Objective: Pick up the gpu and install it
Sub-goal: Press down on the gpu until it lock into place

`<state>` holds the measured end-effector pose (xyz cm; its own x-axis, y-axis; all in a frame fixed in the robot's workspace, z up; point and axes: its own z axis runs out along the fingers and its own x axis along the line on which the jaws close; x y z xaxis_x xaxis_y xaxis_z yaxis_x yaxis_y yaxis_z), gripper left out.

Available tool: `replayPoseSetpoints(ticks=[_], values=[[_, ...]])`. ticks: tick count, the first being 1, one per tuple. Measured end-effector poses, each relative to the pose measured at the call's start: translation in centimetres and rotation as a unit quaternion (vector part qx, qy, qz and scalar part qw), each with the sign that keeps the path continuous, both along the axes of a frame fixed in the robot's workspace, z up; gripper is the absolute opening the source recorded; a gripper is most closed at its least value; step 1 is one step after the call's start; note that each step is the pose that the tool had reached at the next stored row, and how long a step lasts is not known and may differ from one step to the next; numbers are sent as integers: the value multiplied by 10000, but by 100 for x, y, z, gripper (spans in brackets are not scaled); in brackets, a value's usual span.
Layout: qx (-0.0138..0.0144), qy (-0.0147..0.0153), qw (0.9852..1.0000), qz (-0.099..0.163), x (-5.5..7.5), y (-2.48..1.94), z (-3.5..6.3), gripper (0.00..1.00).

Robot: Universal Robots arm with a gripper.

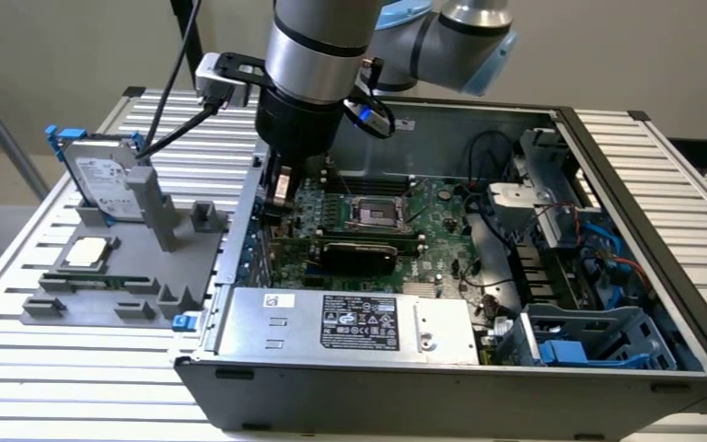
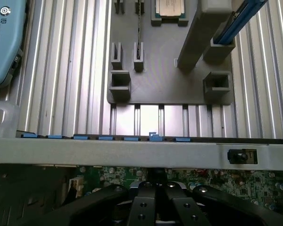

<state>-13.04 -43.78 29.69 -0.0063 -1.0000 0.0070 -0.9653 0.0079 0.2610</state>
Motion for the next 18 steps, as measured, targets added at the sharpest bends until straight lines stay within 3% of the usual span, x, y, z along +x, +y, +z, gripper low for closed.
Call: replayPoseSetpoints(ticks=[9,11,12,13,18], values=[[1,4,10000,0,64,0,67,11],[1,-28,10000,0,84,-3,68,11],[1,-65,10000,0,91,-4,68,11],[1,-126,9999,0,97,-5,68,11],[1,-534,9986,3,122,-9,67,11]])
